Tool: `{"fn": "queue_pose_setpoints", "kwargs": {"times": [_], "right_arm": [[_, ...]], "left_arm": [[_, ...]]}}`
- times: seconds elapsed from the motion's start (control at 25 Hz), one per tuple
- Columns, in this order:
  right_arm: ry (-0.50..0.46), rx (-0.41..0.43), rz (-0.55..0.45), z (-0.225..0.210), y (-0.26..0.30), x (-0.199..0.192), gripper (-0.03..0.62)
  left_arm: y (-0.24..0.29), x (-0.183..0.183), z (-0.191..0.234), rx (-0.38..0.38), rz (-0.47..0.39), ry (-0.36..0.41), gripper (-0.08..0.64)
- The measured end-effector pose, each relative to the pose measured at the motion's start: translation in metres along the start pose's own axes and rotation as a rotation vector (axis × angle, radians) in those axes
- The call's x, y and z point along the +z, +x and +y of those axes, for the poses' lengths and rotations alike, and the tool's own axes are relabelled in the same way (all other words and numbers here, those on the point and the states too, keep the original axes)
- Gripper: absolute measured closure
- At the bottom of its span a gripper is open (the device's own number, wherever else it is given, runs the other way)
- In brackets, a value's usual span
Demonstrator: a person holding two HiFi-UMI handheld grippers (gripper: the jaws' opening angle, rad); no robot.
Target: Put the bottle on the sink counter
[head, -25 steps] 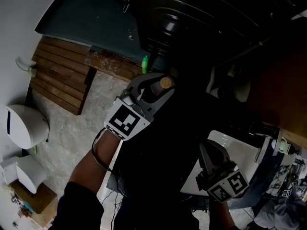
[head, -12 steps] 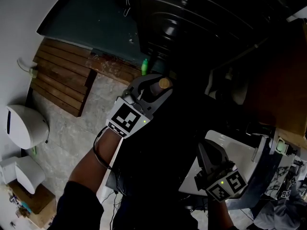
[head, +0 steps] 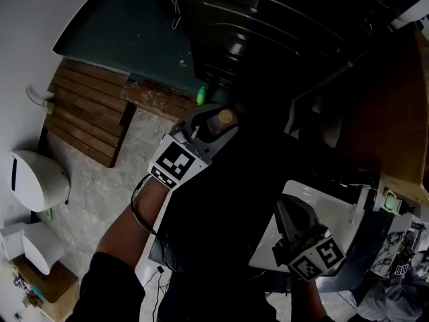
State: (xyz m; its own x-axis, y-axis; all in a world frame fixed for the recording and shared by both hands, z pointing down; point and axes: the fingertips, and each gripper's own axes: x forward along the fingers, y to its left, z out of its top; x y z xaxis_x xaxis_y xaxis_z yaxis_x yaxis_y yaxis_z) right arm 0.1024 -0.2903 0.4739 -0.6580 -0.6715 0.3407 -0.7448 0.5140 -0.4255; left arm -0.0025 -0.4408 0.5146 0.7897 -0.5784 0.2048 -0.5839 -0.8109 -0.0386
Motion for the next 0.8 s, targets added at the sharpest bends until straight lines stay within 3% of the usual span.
{"fn": "queue_pose_setpoints", "kwargs": {"times": [0.44, 0.8], "right_arm": [[-0.024, -0.002, -0.037, 0.008, -0.018, 0.02, 0.566], [-0.071, 0.018, -0.116, 0.027, -0.041, 0.055, 0.566]], "left_arm": [[-0.012, 0.028, 0.001, 0.028, -0.01, 0.027, 0.376], [-0.051, 0.092, -0.01, 0.103, -0.073, 0.041, 0.377]]}}
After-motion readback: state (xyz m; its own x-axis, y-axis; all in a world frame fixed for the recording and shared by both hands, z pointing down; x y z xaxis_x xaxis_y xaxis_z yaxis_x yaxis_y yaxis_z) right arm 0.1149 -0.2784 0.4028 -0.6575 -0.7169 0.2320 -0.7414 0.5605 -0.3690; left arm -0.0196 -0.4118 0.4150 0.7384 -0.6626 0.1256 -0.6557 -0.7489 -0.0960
